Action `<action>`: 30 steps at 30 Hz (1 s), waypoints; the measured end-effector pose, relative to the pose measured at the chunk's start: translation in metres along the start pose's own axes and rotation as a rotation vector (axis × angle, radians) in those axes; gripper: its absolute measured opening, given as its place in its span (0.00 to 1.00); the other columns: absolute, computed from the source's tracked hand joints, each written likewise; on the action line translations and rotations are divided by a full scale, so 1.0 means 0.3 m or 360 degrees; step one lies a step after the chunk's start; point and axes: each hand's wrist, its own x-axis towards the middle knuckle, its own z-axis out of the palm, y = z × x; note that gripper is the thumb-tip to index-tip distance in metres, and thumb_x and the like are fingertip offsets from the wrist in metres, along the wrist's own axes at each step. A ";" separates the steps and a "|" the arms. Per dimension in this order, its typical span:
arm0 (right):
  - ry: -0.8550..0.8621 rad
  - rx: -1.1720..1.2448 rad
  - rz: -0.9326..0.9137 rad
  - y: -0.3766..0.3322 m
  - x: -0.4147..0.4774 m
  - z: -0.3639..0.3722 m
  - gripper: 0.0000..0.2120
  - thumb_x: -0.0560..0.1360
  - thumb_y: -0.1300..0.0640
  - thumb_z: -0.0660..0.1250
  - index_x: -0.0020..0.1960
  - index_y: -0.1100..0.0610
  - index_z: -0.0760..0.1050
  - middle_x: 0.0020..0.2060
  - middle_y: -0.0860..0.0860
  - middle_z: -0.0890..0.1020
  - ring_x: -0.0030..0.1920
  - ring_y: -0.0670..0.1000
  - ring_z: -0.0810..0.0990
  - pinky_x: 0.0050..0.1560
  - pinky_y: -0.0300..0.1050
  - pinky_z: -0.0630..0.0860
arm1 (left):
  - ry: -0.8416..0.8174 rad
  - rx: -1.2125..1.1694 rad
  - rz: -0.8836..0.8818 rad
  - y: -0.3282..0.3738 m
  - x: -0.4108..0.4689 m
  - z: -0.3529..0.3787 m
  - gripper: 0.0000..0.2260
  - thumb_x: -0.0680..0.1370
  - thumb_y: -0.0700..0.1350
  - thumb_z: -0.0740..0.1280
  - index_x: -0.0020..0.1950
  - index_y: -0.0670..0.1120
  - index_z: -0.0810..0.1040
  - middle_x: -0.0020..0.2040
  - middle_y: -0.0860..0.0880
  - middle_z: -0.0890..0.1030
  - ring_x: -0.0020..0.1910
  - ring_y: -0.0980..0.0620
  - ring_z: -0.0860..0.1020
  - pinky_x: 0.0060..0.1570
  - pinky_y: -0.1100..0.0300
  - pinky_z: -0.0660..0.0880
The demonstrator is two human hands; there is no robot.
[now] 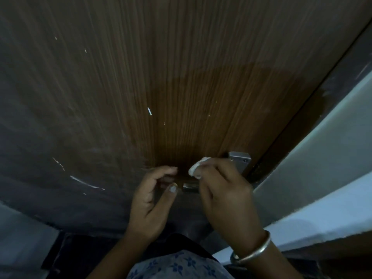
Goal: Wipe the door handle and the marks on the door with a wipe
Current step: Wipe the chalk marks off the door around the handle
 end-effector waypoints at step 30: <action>-0.0706 -0.0601 0.0116 0.182 -0.379 0.320 0.28 0.78 0.45 0.49 0.62 0.65 0.74 0.58 0.62 0.79 0.59 0.62 0.78 0.66 0.58 0.67 | 0.0074 -0.0120 -0.0921 -0.111 -0.008 -0.010 0.11 0.78 0.40 0.61 0.45 0.52 0.81 0.46 0.45 0.82 0.41 0.52 0.78 0.45 0.58 0.76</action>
